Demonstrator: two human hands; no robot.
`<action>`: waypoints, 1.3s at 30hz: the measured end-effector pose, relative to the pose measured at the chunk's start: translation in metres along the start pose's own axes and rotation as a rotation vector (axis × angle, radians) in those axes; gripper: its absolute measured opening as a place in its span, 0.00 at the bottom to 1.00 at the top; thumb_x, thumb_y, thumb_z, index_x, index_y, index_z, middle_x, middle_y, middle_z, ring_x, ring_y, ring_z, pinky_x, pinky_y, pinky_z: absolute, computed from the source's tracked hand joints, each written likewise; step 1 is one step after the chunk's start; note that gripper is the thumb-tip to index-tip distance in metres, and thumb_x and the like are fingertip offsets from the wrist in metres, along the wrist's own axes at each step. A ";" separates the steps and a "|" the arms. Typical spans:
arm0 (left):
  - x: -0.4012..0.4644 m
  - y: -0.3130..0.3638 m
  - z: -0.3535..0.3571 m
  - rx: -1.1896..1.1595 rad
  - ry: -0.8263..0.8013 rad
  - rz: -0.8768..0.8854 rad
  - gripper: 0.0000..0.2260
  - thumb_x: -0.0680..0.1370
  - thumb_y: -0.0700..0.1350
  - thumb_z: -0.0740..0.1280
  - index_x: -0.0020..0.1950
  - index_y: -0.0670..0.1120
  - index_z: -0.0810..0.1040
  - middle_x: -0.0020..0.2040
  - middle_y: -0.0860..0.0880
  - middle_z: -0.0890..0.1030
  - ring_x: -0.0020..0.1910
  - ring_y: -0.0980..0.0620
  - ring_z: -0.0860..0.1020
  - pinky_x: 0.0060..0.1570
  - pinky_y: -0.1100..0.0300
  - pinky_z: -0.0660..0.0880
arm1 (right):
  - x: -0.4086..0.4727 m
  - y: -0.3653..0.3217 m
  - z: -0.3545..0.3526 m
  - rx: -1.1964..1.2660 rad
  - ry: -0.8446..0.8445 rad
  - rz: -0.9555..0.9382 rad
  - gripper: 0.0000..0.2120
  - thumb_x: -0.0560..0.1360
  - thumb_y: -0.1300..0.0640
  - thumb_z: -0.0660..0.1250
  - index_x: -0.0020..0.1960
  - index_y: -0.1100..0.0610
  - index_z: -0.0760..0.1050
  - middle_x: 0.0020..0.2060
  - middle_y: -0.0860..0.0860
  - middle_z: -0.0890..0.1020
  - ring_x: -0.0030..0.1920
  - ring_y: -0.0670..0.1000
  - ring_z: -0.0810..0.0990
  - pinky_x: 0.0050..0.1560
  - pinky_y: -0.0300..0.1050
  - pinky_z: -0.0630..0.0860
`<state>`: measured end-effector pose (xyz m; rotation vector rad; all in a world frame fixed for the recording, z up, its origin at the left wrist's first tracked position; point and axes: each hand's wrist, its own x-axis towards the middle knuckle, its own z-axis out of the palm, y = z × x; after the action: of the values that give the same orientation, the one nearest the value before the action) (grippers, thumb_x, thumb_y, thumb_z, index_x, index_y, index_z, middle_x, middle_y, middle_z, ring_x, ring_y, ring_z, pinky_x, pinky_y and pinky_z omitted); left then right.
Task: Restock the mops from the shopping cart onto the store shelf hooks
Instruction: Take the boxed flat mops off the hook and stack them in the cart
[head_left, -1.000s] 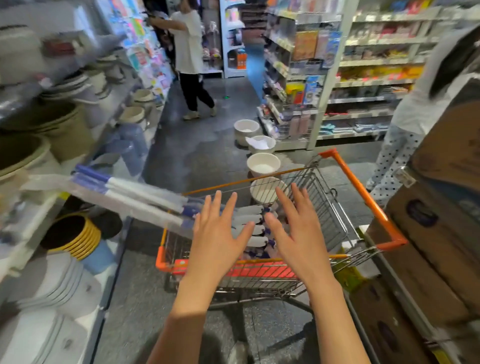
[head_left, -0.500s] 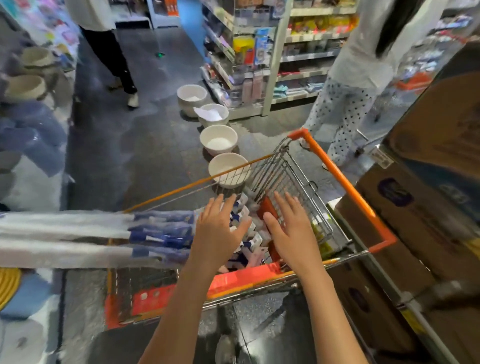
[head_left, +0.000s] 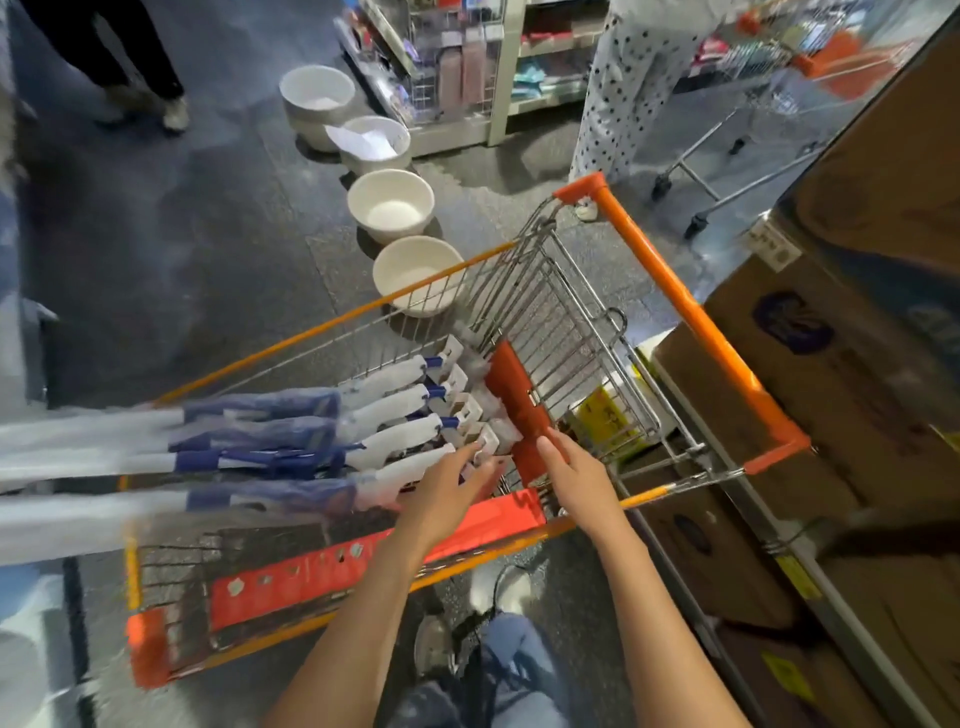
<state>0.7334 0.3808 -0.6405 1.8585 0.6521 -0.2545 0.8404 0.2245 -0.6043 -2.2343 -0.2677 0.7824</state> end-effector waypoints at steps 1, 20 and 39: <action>0.008 -0.007 0.006 0.009 -0.010 -0.013 0.23 0.83 0.57 0.60 0.76 0.51 0.69 0.72 0.52 0.73 0.71 0.52 0.71 0.71 0.49 0.68 | 0.008 0.006 0.001 0.003 -0.018 0.020 0.24 0.84 0.44 0.57 0.75 0.54 0.68 0.73 0.51 0.72 0.73 0.51 0.69 0.72 0.47 0.64; 0.113 -0.089 0.086 -0.011 -0.388 -0.348 0.32 0.80 0.70 0.50 0.79 0.55 0.64 0.80 0.52 0.61 0.80 0.49 0.58 0.79 0.44 0.54 | 0.148 0.089 0.050 0.221 -0.455 0.642 0.34 0.84 0.37 0.43 0.81 0.58 0.55 0.80 0.58 0.57 0.78 0.60 0.58 0.76 0.58 0.57; 0.121 -0.128 0.083 0.364 -0.423 -0.240 0.27 0.76 0.74 0.56 0.73 0.67 0.69 0.74 0.54 0.72 0.70 0.48 0.72 0.66 0.46 0.71 | 0.161 0.124 0.070 0.280 -0.443 0.896 0.24 0.85 0.42 0.50 0.73 0.55 0.67 0.70 0.56 0.72 0.70 0.58 0.70 0.71 0.59 0.66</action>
<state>0.7738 0.3755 -0.8311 1.9781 0.5555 -0.9496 0.9200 0.2433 -0.8033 -1.8368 0.6541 1.6625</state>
